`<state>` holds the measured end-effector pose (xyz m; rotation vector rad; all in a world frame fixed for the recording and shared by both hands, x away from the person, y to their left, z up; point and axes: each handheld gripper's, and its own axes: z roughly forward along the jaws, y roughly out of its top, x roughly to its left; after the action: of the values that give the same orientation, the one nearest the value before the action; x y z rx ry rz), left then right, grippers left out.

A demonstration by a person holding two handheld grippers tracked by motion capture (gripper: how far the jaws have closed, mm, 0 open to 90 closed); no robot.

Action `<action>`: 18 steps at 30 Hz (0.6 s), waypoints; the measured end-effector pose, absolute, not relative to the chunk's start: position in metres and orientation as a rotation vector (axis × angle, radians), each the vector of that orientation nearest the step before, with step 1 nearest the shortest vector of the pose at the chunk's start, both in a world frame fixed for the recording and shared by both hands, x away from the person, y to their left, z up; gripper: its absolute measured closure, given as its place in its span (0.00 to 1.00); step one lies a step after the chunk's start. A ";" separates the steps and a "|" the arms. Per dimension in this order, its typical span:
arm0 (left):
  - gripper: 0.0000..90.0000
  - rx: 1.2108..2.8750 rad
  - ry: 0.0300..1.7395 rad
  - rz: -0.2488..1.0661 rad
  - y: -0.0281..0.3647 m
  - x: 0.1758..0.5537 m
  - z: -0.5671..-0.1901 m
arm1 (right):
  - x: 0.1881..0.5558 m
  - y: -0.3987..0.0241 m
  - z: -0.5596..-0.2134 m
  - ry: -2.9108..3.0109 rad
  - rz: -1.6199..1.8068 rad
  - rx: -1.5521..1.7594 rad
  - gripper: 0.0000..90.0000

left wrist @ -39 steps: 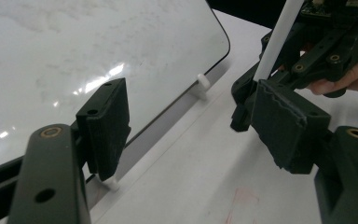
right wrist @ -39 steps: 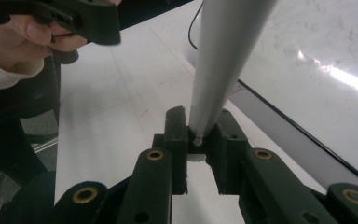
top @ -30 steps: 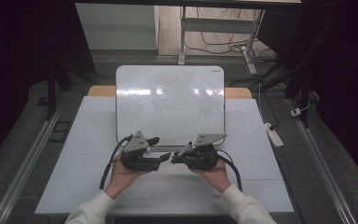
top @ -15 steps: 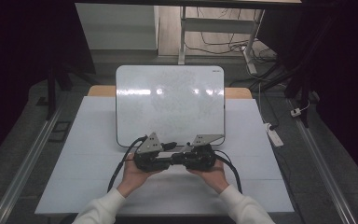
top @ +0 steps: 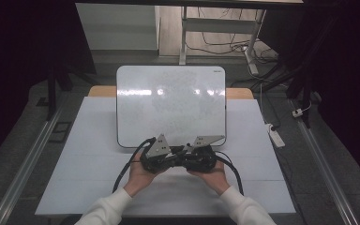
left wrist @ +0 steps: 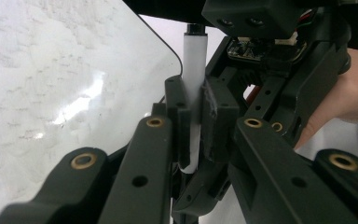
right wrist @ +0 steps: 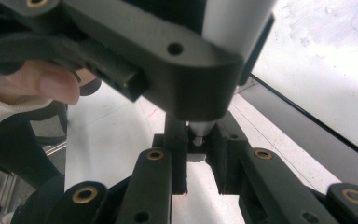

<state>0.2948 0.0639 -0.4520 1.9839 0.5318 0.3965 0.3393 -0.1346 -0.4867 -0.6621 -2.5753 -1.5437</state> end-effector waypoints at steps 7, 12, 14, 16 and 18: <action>0.91 1.973 0.540 0.402 0.069 0.294 -0.448 | 0.338 -0.134 -0.486 -2.570 -1.574 -0.646 0.84; 0.91 1.935 0.581 0.437 0.086 0.296 -0.439 | 0.334 -0.135 -0.482 -2.584 -1.662 -0.635 0.63; 0.91 1.915 0.615 0.450 0.096 0.298 -0.436 | 0.332 -0.138 -0.481 -2.600 -1.698 -0.640 0.58; 0.91 1.898 0.649 0.466 0.107 0.301 -0.434 | 0.332 -0.142 -0.480 -2.610 -1.729 -0.655 0.55; 0.91 1.885 0.688 0.484 0.119 0.304 -0.432 | 0.332 -0.148 -0.480 -2.629 -1.754 -0.677 0.52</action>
<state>0.3040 0.1189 -0.4320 1.8846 0.6880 0.4841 0.3317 -0.1482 -0.4797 -0.6767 -2.6285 -1.7545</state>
